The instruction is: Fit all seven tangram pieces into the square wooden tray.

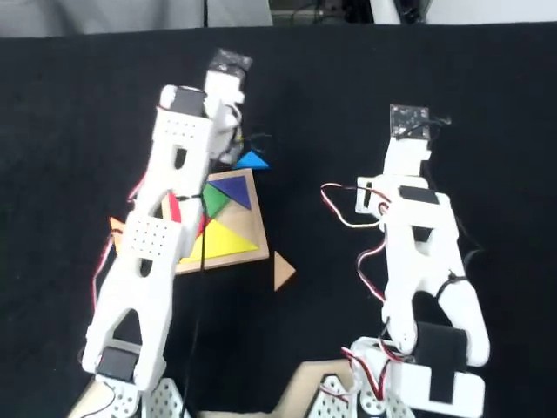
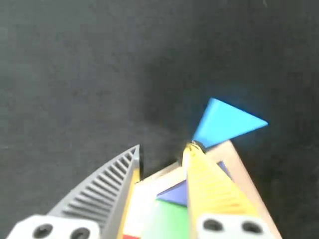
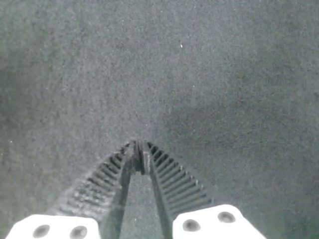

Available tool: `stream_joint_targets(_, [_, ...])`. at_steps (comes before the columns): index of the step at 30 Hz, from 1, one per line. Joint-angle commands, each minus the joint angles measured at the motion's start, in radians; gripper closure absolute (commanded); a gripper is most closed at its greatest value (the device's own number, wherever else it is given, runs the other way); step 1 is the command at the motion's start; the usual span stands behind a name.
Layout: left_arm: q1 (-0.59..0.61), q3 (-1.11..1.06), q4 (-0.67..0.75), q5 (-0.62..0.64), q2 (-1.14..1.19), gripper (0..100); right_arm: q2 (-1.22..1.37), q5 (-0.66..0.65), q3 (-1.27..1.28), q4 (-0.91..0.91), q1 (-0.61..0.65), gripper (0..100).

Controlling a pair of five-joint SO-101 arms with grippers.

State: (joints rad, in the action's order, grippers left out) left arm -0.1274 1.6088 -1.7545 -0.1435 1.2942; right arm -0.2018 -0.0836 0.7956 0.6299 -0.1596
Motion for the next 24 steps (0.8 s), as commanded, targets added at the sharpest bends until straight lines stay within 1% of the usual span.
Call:
stream_joint_targets(1, [0.035,0.047,-0.009,-0.012,-0.206,85,0.004,0.0,-0.024,-0.012,0.015,98.6])
stream_joint_targets(5, [0.002,0.047,0.006,0.002,-0.253,85,0.002,0.0,-0.024,-0.012,0.015,98.6])
stream_joint_targets(9, [0.001,-0.027,0.157,0.077,-0.121,85,0.007,0.0,-0.022,-0.012,0.015,98.6])
stream_joint_targets(12, [0.016,-0.028,0.215,0.101,-0.021,85,0.007,0.0,-0.022,-0.012,0.015,98.6])
stream_joint_targets(17, [-0.03,0.044,0.196,0.095,0.061,85,0.007,0.0,-0.022,-0.012,0.015,98.6])
stream_joint_targets(20, [-0.062,0.048,0.17,0.094,0.08,85,0.007,0.0,-0.022,-0.012,0.015,98.6])
stream_joint_targets(24, [-0.099,0.051,0.092,0.092,0.095,85,0.007,0.0,-0.022,-0.012,0.017,98.6])
